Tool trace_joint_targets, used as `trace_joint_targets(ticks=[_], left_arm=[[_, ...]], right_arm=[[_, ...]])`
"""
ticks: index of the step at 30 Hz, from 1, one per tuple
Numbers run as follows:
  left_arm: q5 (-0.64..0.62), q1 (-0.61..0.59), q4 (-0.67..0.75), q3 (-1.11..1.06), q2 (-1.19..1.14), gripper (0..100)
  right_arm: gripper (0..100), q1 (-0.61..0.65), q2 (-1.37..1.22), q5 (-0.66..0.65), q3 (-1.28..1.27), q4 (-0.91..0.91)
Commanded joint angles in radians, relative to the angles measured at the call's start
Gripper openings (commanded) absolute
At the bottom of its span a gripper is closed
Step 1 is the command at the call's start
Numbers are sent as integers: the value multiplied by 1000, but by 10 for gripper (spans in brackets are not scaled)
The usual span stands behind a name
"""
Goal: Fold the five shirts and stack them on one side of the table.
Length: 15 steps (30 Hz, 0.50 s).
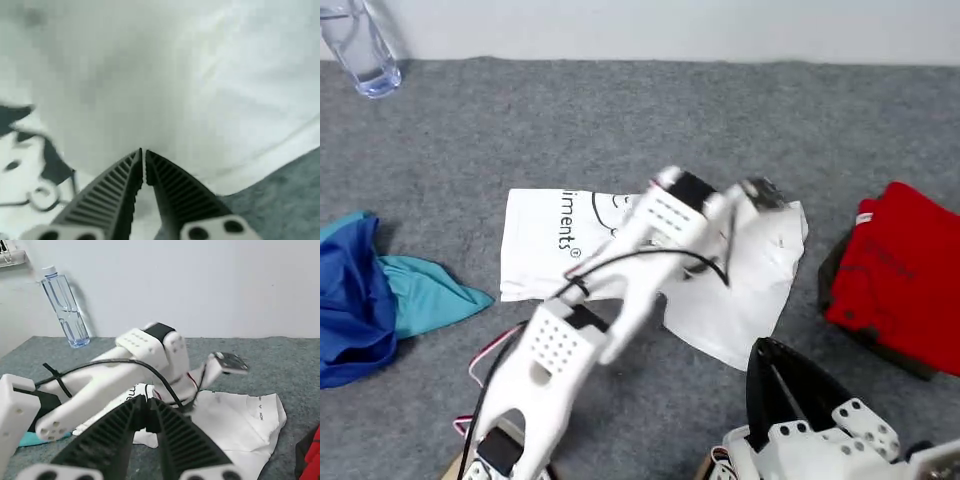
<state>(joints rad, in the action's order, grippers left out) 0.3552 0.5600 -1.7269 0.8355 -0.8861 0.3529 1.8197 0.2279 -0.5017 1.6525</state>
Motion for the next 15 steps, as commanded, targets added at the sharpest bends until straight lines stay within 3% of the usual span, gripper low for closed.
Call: trace_joint_targets(ticks=[1,6,15], left_arm=[[-5,-84,-14,58,75,12],[-5,-133,-17,71,68,12],[-11,-78,-29,-10,163,12]], right_arm=[[8,10,-5,0,-2,2],[8,10,-5,0,-2,1],[8,8,-5,-17,-2,8]])
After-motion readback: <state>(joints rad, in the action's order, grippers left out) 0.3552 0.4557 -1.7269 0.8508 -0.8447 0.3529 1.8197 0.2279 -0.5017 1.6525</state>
